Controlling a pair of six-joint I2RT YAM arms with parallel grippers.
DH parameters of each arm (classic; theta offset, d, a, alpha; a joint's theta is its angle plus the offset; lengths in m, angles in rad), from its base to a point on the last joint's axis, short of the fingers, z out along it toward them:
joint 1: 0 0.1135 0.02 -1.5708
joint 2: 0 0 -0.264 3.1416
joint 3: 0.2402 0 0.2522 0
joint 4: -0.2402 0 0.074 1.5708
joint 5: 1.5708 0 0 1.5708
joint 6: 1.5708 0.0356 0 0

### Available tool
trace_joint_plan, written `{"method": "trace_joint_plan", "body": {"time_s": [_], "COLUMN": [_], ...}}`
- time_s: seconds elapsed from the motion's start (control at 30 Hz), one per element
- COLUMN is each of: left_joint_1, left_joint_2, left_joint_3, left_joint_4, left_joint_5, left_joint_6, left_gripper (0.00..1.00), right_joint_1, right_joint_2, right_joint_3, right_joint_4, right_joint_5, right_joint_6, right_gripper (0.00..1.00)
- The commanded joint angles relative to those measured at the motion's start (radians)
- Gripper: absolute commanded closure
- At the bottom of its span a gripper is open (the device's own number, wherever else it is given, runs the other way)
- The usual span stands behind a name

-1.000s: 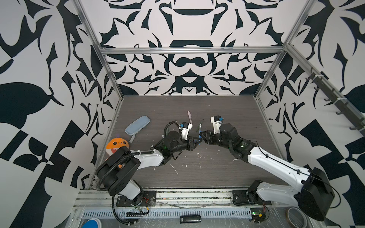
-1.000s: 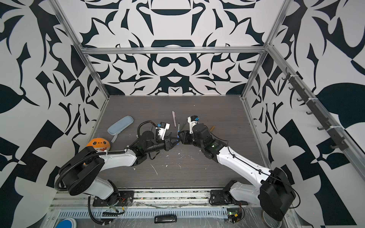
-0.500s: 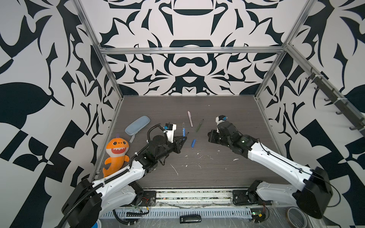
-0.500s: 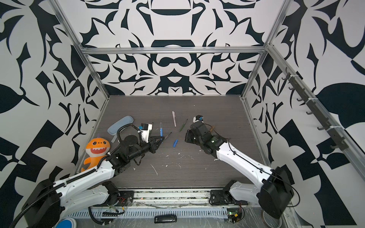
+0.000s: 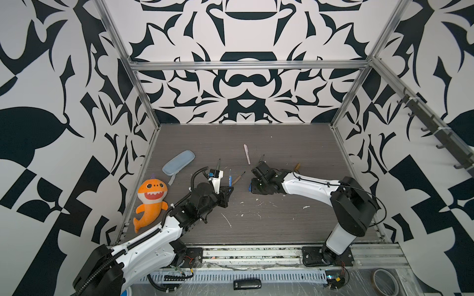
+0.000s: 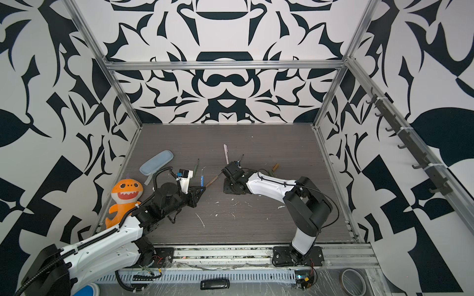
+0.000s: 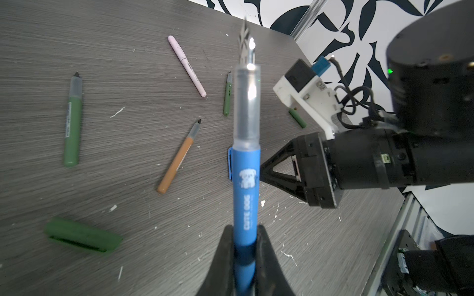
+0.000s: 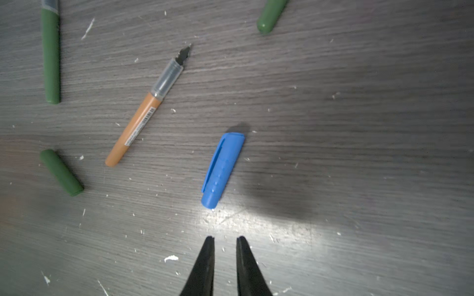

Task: Insert pens into pen caps
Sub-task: Pick up the pen cap from the center of the table.

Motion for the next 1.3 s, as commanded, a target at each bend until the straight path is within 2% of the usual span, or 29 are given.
{"method": "trace_joint_plan", "body": {"time_s": [0.0, 0.27, 0.63, 1.27], "left_joint_1": [0.001, 0.002, 0.001, 0.002], "left_joint_2": [-0.016, -0.021, -0.014, 0.029], "left_joint_3": [-0.018, -0.017, -0.025, -0.019], "left_joint_4": [0.013, 0.016, 0.035, 0.062], "left_joint_5": [-0.001, 0.013, 0.022, 0.030], "left_joint_6": [-0.009, -0.005, 0.002, 0.013], "left_gripper": [0.87, 0.86, 0.86, 0.85], "right_joint_1": [-0.001, -0.022, -0.030, -0.040], "right_joint_2": [0.014, 0.111, 0.151, 0.229], "right_joint_3": [0.060, 0.139, 0.183, 0.225], "right_joint_4": [0.011, -0.034, -0.078, -0.048], "right_joint_5": [0.001, 0.037, 0.089, 0.025], "right_joint_6": [0.003, 0.004, -0.015, -0.014], "right_gripper": [0.80, 0.81, 0.81, 0.80]}}
